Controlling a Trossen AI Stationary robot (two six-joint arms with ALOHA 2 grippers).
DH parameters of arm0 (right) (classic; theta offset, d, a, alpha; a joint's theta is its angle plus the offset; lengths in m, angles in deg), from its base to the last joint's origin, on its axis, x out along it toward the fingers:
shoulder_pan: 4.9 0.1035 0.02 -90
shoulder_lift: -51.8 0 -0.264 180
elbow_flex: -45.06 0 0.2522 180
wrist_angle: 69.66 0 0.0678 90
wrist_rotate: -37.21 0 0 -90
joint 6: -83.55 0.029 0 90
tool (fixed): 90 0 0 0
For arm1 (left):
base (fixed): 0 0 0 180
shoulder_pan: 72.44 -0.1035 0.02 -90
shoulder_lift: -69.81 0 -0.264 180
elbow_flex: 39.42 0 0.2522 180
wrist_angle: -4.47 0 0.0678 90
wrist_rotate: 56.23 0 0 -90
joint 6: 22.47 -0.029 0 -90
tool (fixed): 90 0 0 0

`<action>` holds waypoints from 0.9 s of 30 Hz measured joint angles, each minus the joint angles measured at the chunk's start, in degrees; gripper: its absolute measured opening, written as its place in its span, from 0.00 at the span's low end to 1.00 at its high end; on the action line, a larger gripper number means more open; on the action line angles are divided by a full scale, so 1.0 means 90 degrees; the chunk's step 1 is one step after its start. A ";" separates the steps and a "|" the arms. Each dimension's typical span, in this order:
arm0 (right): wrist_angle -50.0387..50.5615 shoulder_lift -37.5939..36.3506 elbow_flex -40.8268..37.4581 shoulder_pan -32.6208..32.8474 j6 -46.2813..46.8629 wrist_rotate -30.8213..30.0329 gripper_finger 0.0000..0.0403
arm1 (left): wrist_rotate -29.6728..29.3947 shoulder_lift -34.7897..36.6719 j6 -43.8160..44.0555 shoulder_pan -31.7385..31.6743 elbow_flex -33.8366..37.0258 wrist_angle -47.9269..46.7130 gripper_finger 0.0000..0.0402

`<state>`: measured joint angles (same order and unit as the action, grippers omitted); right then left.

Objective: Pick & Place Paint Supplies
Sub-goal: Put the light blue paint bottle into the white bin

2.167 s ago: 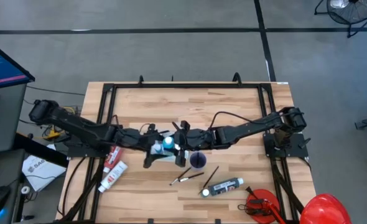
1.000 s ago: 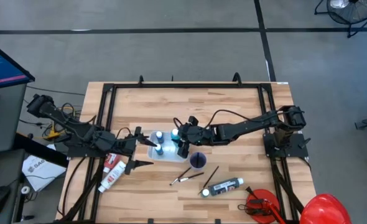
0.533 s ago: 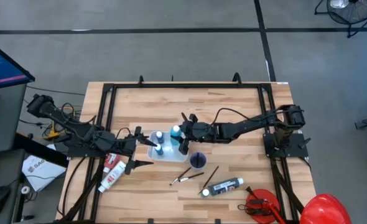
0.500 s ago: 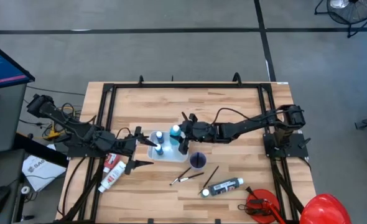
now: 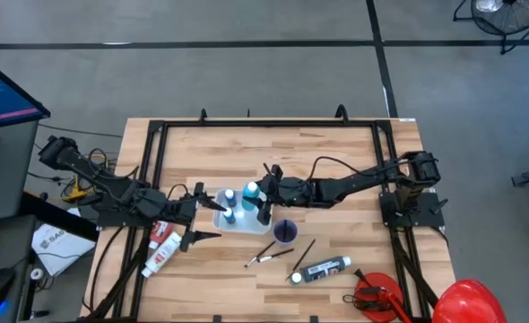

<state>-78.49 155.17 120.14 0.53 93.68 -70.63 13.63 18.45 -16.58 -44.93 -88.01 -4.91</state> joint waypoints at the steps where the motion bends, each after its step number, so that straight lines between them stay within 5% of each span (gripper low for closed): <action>1: 0.0001 0.0000 -0.0002 0.0000 0.0000 0.0000 0.50 | 0.0001 -0.0001 -0.0007 0.0000 0.0000 0.0000 0.81; 12: -0.0362 0.0843 0.0272 -0.0036 0.0049 0.0219 0.48 | 0.0001 -0.0002 -0.0102 0.0000 0.0003 0.0075 0.81; 27: -0.0260 0.0850 0.0425 -0.0025 0.0028 0.0518 0.49 | 0.0002 -0.0002 -0.0127 0.0000 0.0003 0.0073 0.81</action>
<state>-80.83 162.82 123.97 0.30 93.94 -65.97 13.66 18.43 -17.72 -44.93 -87.99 -4.25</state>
